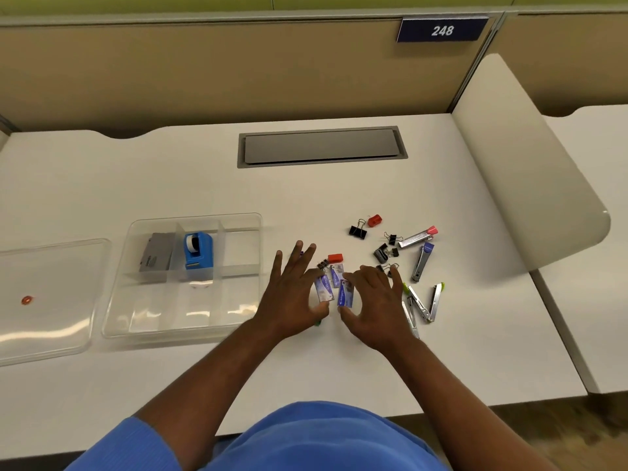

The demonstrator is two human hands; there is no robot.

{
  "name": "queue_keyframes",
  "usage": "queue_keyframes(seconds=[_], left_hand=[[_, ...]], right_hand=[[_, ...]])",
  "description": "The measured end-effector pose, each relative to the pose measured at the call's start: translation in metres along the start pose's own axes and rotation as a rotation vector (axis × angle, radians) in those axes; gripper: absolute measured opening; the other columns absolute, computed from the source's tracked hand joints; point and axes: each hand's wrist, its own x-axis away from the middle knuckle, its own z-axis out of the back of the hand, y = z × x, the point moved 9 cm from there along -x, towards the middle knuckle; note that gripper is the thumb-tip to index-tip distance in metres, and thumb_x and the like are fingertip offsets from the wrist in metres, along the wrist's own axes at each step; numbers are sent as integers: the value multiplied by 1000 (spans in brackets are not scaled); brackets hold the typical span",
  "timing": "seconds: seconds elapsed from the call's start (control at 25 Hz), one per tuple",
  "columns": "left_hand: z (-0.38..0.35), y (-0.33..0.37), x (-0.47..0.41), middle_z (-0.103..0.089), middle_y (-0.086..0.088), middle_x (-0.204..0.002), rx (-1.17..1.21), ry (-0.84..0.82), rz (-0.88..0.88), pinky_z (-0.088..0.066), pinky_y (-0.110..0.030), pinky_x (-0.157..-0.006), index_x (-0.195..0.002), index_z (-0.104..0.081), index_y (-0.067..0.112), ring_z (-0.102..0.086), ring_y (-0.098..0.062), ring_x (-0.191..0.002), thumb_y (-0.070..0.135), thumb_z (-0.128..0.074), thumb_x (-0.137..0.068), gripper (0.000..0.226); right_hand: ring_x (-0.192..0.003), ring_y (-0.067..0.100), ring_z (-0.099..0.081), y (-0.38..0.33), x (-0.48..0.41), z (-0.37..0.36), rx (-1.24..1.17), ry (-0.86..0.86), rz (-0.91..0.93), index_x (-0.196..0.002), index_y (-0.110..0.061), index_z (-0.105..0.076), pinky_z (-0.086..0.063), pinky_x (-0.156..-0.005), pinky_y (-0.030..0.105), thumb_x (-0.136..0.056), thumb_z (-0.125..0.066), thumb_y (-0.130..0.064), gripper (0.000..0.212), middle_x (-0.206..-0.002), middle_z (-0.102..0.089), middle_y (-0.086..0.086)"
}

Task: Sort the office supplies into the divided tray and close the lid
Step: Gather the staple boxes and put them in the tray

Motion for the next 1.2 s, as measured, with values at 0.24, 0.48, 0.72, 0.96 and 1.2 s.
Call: queue_keyframes(seconds=[0.24,0.48,0.72,0.96,1.2], left_hand=[[43,-51,12,-46,8,-151,0,83,76,6,-46,-123,-136,-53,29,-13,-7,-151,57,-62,-82,61],[84,-129,29,-53,4,-145,52,143,230,-1,-52,-123,-139,-52,30,-33,-10,-145,53,-67,-82,63],[91,-183,25,-49,-1,-150,-4,107,224,7,-51,-122,-139,-51,30,-32,-14,-146,58,-63,-85,63],[93,-208,10,-55,6,-143,11,111,166,9,-52,-121,-135,-54,28,-27,-13,-147,59,-59,-85,59],[92,-214,0,-39,4,-156,-17,67,160,14,-51,-120,-147,-43,26,-13,-14,-152,68,-55,-85,76]], right_hand=[[-130,16,-51,-40,-31,8,-118,58,41,-126,-25,-63,-12,-121,56,-77,-78,-40,54,-126,-63,-8],[-128,16,-54,-112,-75,-13,-187,46,85,-125,-23,-65,-13,-121,53,-80,-80,-36,50,-127,-65,-6],[-132,17,-51,-154,-118,-46,-172,-10,88,-132,-21,-61,-8,-122,49,-83,-78,-39,54,-133,-64,-2],[-136,19,-47,-161,-148,-70,-146,-60,65,-134,-23,-58,-5,-122,50,-84,-76,-42,57,-136,-62,-1],[-149,17,-29,-161,-156,-77,-106,-81,63,-141,-27,-50,-6,-123,54,-83,-75,-48,67,-150,-50,-4]])
